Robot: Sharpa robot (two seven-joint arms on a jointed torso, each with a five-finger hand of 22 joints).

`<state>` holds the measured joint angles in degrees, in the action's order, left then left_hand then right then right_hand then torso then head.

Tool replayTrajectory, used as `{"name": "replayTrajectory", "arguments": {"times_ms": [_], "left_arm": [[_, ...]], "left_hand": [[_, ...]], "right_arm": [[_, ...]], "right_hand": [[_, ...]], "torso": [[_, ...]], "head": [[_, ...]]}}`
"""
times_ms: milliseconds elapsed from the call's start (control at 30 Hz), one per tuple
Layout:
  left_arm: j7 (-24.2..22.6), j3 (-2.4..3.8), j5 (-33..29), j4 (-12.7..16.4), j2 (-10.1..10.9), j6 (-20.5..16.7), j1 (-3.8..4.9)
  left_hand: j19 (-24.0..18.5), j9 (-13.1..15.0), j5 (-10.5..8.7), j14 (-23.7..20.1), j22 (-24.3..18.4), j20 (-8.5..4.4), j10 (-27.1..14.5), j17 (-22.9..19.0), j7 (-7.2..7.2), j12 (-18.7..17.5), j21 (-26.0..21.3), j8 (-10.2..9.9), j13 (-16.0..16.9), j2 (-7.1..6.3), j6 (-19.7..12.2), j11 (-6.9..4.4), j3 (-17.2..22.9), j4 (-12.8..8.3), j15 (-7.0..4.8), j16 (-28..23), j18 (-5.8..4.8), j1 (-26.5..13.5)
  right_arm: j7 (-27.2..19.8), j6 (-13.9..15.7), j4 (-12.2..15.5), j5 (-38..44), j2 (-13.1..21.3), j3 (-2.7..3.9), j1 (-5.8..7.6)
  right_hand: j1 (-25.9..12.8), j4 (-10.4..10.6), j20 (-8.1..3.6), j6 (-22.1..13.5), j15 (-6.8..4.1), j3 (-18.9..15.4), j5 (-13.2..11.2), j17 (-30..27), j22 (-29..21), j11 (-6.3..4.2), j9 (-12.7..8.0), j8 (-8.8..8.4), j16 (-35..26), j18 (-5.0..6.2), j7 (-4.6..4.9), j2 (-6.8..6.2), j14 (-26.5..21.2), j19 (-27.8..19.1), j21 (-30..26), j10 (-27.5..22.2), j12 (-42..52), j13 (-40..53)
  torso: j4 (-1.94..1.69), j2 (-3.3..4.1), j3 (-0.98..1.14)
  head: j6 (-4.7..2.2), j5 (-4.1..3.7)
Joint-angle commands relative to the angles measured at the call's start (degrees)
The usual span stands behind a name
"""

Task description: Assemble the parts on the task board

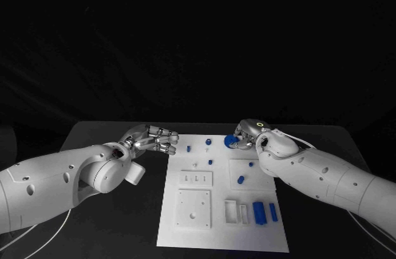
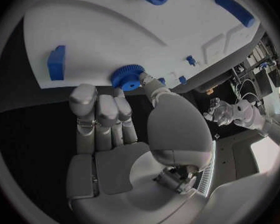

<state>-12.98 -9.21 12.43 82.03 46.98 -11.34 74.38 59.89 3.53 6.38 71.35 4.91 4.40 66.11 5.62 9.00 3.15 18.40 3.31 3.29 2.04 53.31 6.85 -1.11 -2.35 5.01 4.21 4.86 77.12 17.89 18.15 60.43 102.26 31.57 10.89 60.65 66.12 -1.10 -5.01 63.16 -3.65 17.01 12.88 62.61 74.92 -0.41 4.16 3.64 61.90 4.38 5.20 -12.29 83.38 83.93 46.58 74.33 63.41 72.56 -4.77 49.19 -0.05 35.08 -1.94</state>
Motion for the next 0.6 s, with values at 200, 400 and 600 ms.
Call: {"name": "replayTrajectory", "arguments": {"times_ms": [200,400,600], "left_arm": [[-0.13,0.03,0.24,0.03,-0.14,1.07,0.04],[-0.15,0.02,0.24,-0.04,-0.19,1.08,0.03],[-0.16,0.02,0.24,-0.14,-0.24,1.08,0.02]], "left_hand": [[-0.27,-0.02,-0.15,-0.13,-0.09,-0.02,-0.41,0.09,0.02,0.18,0.25,0.14,0.08,0.55,-0.21,0.09,-0.26,-0.12,0.22,0.08,-0.39,0.02],[-0.27,-0.02,-0.15,-0.13,-0.09,-0.02,-0.41,0.09,0.02,0.18,0.25,0.14,0.08,0.55,-0.21,0.09,-0.26,-0.12,0.22,0.08,-0.39,0.02],[-0.27,-0.02,-0.15,-0.13,-0.09,-0.02,-0.41,0.09,0.02,0.18,0.25,0.14,0.08,0.55,-0.21,0.09,-0.26,-0.12,0.22,0.08,-0.39,0.02]], "right_arm": [[1.46,1.11,0.27,0.58,-0.15,-0.05,-0.1],[1.93,0.96,0.31,0.63,-0.22,-0.05,-0.1],[2.49,1.05,0.31,0.65,-0.36,-0.05,-0.1]], "right_hand": [[-0.48,-0.21,-0.08,0.09,-0.18,1.87,-0.41,0.12,5.72,0.03,-0.03,-0.02,-0.11,-0.21,-0.22,0.0,0.1,3.37,0.09,-0.07,-0.34,-0.04],[-0.61,-0.19,-0.12,0.44,-0.23,1.76,-0.56,0.07,5.72,-0.04,0.04,-0.01,-0.17,-0.21,-0.33,-0.07,0.08,3.35,0.09,-0.1,-0.42,-0.09],[-1.0,0.2,-0.17,0.72,-0.29,1.51,-1.35,0.0,5.7,-0.11,0.09,0.0,-0.27,-0.25,-0.45,-0.13,0.08,3.34,0.01,-0.11,-0.52,-0.16]], "torso": [[-0.02,0.06,-0.01],[0.05,0.02,-0.04],[0.03,0.0,-0.01]], "head": [[0.06,0.0],[0.16,0.01],[0.15,-0.04]]}}
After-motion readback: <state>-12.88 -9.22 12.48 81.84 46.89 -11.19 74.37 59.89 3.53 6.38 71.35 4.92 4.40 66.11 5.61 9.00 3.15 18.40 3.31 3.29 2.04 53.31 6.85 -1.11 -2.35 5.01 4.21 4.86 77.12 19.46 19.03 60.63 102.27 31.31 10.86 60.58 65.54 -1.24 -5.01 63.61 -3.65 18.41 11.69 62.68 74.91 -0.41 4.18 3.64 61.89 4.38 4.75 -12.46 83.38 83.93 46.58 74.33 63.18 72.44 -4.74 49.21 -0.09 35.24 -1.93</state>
